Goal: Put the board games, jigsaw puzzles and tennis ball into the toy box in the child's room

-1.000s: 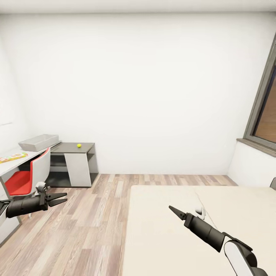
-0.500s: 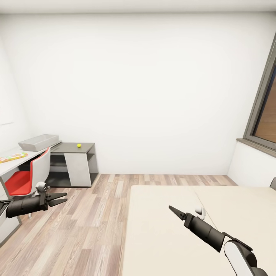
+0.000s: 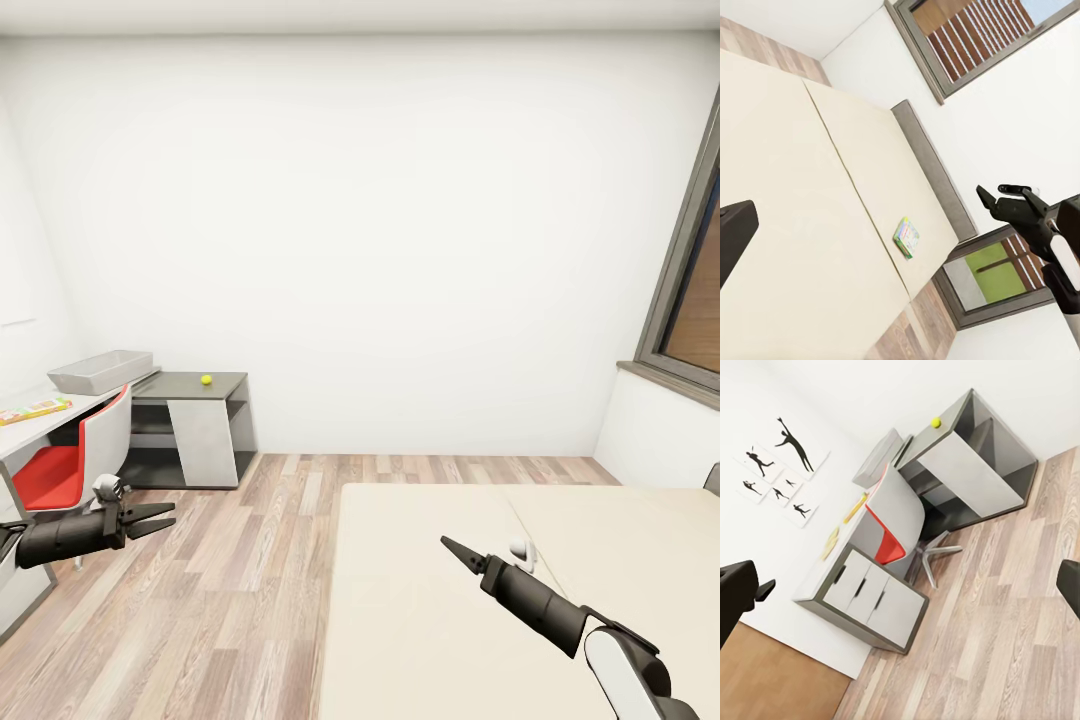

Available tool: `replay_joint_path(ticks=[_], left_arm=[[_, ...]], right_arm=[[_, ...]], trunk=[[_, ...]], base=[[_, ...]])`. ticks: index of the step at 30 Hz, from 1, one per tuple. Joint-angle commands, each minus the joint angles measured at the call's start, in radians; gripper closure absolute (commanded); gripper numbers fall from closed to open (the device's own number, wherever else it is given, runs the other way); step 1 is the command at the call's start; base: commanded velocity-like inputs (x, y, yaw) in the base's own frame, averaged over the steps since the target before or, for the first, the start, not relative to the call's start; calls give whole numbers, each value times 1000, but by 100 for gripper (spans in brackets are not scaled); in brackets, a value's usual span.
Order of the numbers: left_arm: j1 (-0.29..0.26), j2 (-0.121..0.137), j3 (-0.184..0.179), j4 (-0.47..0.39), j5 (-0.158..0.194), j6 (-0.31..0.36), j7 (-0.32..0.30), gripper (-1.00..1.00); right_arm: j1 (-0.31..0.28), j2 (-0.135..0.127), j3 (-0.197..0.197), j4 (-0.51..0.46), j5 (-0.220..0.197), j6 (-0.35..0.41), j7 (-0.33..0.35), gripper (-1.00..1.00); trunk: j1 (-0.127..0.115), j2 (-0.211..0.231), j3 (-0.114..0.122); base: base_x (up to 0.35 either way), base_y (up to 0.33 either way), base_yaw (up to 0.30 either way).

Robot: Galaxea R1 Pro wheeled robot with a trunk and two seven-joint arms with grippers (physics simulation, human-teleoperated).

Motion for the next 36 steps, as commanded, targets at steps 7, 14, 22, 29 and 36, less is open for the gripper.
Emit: replay_joint_path(ticks=[7, 14, 22, 29, 36], left_arm=[[0, 0, 0, 0, 0, 11, -4, -100], [0, 0, 0, 0, 0, 11, -4, -100], [0, 0, 0, 0, 0, 11, -4, -100], [0, 0, 0, 0, 0, 11, -4, -100], [0, 0, 0, 0, 0, 11, -4, -100]], right_arm=[[0, 0, -1, 1, -8, 8, 0, -100], [0, 0, -1, 1, -6, 8, 0, -100], [0, 0, 1, 1, -5, 8, 0, -100], [0, 0, 1, 0, -6, 8, 0, -100], [0, -1, 2, 0, -6, 8, 0, -100]], trunk=[[0, -1, 0], [0, -1, 1], [0, -1, 1], [0, -1, 1], [0, -1, 1]], base=[[0, 0, -91], [0, 0, -81], [0, 0, -18], [0, 0, -4], [0, -1, 0]])
